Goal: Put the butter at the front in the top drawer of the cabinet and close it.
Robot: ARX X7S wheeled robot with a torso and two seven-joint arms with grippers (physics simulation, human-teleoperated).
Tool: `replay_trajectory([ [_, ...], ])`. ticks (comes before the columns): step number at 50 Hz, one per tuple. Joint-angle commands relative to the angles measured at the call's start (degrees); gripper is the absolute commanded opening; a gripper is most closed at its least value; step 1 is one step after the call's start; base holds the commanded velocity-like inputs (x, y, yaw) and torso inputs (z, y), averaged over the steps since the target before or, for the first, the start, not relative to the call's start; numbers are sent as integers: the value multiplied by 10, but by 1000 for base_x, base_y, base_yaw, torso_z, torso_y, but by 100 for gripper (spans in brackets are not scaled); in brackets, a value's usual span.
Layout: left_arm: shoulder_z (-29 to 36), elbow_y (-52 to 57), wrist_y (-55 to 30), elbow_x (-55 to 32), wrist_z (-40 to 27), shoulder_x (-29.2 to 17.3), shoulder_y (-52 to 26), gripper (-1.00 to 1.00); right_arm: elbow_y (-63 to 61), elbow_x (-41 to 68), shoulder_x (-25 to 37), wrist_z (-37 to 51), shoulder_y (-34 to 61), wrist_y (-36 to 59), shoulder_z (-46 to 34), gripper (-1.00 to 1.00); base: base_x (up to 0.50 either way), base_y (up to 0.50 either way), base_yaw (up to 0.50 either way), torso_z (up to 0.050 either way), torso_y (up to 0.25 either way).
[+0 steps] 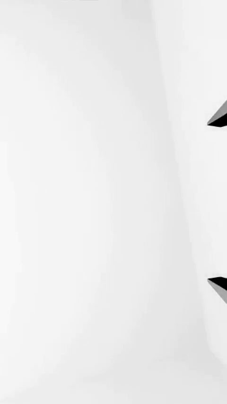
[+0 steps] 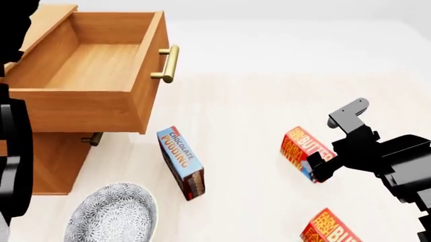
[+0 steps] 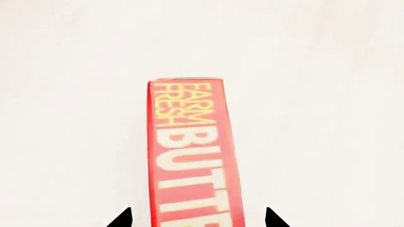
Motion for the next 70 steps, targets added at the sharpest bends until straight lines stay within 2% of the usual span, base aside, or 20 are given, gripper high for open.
replay_trajectory([
  [1,2,-12,11,0,0,3,1,100,-4,3,2,3,-5,1,3,100,0,0,0,0,-100],
  [13,-7,43,-38,-14,-7,-10,9,100,-3,3,2,3,-4,1,2,100,0,0,0,0,-71],
  [28,-12,63,-57,-21,-11,-16,9,100,-5,7,5,10,-17,-1,6,100,0,0,0,0,0],
  [45,-1,-16,11,-7,-4,2,3,100,13,5,-3,12,-20,-11,5,100,0,0,0,0,0],
  [69,-3,3,-2,-14,-7,-4,14,100,23,6,-3,20,-28,-10,8,100,0,0,0,0,0],
  [70,-3,4,-3,-14,-8,-4,14,100,21,7,-3,21,-28,-9,9,-100,0,0,0,0,0],
])
